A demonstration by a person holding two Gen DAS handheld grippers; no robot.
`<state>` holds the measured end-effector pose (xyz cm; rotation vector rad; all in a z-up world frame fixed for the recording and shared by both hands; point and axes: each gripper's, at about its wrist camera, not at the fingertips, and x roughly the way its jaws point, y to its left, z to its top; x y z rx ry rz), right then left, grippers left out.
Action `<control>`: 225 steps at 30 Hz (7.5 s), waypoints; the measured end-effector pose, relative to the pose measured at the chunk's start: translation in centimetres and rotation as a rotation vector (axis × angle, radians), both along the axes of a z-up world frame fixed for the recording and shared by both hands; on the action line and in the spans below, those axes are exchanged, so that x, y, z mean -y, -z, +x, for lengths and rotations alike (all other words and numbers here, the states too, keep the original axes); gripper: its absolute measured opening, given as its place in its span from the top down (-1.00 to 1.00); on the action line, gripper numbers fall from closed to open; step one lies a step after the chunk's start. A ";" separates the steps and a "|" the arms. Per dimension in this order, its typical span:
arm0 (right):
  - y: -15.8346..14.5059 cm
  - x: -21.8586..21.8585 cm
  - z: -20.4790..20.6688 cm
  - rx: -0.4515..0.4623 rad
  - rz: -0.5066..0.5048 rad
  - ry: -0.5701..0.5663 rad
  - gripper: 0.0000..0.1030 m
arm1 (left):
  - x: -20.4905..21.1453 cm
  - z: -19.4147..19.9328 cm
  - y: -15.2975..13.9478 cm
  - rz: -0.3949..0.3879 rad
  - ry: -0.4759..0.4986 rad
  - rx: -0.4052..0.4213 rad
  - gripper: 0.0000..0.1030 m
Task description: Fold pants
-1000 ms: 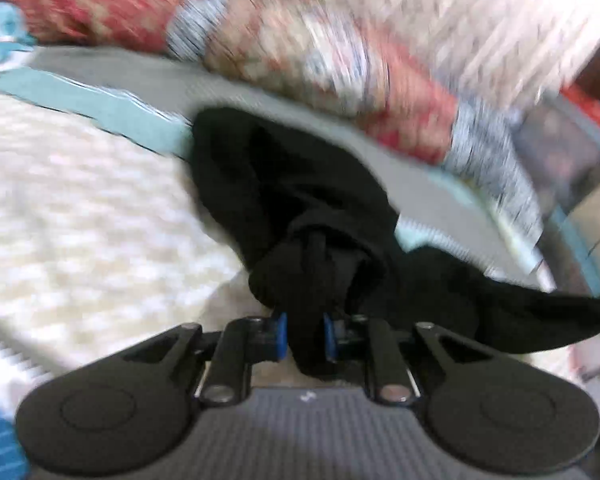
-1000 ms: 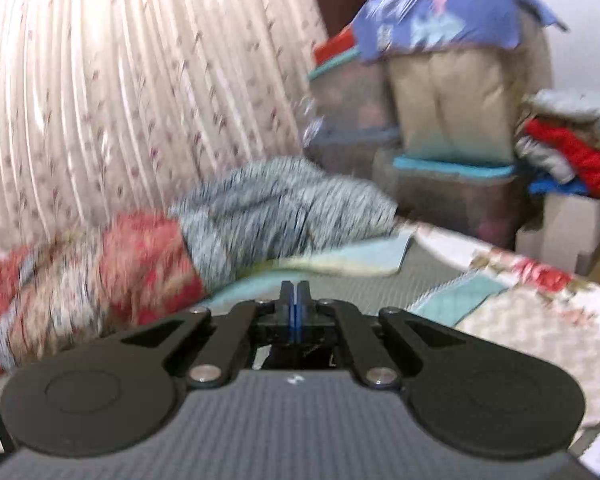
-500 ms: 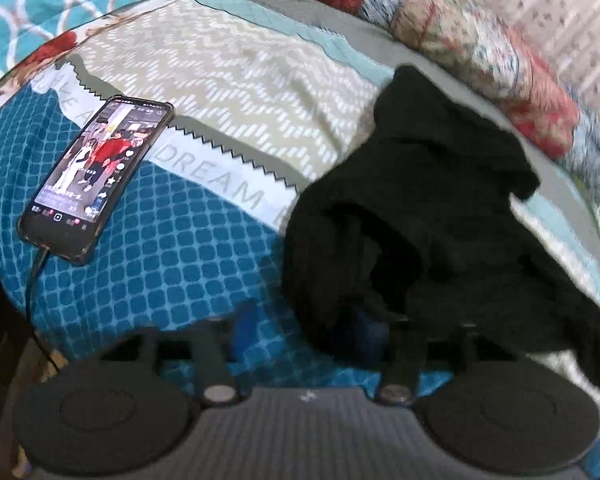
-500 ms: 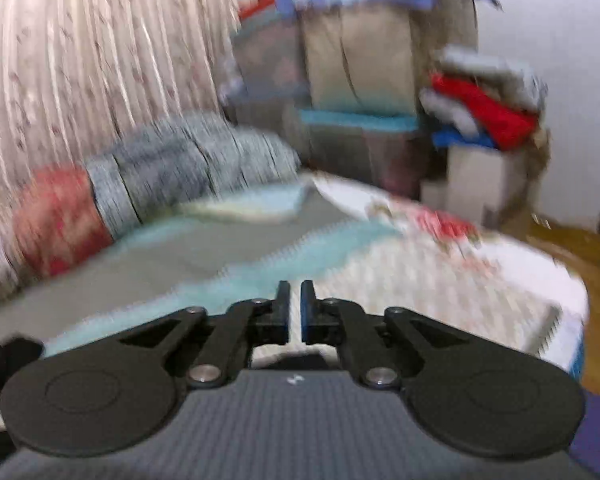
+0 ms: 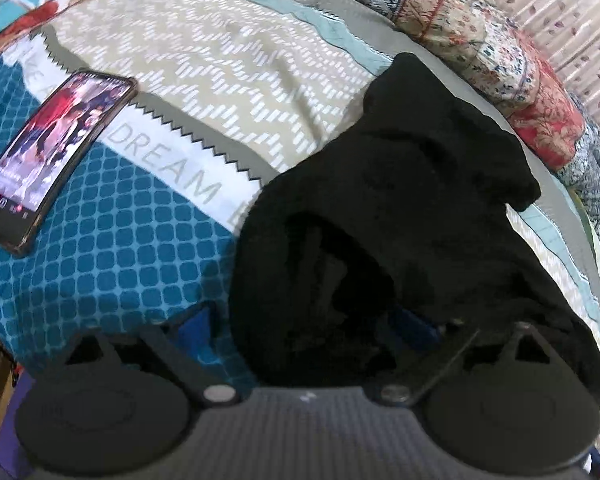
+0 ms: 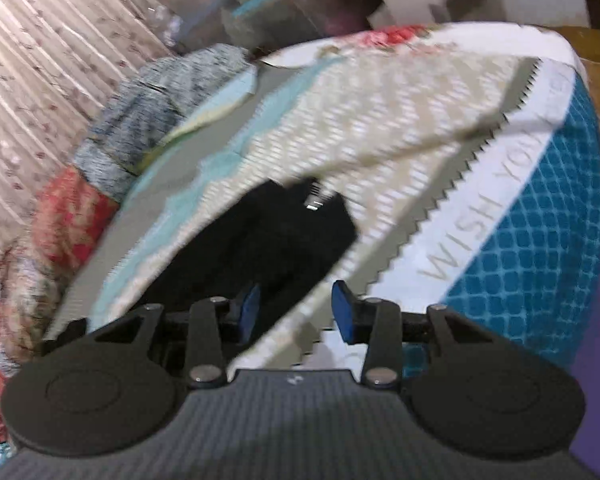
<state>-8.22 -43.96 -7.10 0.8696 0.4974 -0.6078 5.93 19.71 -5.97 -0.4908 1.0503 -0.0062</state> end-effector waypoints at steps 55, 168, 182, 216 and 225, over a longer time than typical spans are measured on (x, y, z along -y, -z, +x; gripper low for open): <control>1.2 -17.6 40.3 -0.015 -0.002 -0.674 0.25 | 4.3 12.4 0.1 -0.015 0.217 0.184 0.07; -5.6 -0.2 11.0 0.002 -0.239 -0.277 0.30 | 4.0 15.1 -6.3 0.176 0.067 0.378 0.86; 0.9 16.0 19.7 -0.123 -0.074 -0.066 -0.10 | 10.4 17.6 -0.1 0.228 0.193 0.181 0.81; -1.5 16.3 26.7 -0.425 -0.127 0.089 -0.04 | 10.9 18.6 0.6 0.686 0.734 0.361 0.16; -4.7 15.4 23.4 -0.280 -0.188 0.111 0.90 | 10.6 17.4 -1.8 0.683 0.719 0.446 0.66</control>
